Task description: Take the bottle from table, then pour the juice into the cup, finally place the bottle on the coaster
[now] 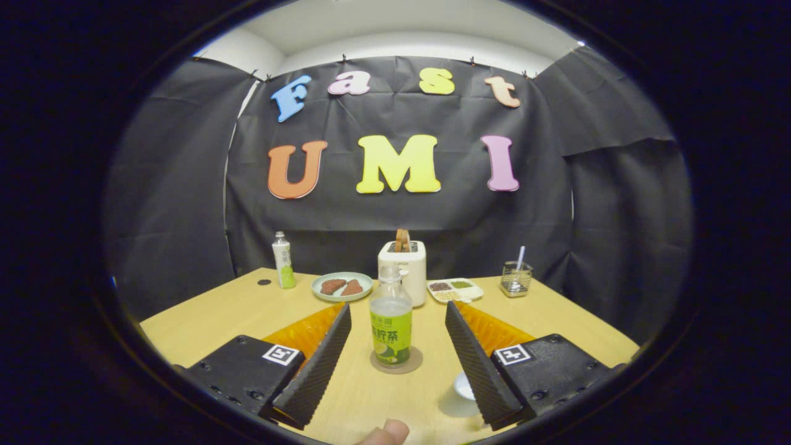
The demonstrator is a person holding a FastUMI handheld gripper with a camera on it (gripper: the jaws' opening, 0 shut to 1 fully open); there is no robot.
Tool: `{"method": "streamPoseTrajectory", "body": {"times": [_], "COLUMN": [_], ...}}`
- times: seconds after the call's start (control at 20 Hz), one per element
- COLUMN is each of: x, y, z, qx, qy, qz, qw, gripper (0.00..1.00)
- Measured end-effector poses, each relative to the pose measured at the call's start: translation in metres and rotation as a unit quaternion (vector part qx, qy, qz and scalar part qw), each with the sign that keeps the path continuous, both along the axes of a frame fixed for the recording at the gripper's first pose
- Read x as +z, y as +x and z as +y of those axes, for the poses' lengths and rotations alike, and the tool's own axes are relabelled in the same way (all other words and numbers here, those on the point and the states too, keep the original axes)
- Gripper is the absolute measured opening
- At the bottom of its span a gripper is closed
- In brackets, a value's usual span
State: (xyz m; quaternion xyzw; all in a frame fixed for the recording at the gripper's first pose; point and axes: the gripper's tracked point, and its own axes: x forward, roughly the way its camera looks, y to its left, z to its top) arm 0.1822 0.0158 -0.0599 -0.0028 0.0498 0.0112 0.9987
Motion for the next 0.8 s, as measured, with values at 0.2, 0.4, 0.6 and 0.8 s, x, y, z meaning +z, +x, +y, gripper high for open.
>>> {"method": "streamPoseTrajectory", "body": {"times": [0.2,0.4,0.6,0.8], "x": [0.021,0.026,0.010,0.017], "y": [-0.056,-0.115,-0.158,-0.185], "z": [-0.014,-0.014,-0.016,-0.014], "qx": [-0.022,-0.039,-0.040,-0.021], "qy": [-0.003,-0.005,0.017,-0.009], "qz": [-0.010,0.006,0.033,0.022], "qw": [1.000,0.999,0.998,1.000], "gripper": [0.99,1.00,1.00,0.99]}}
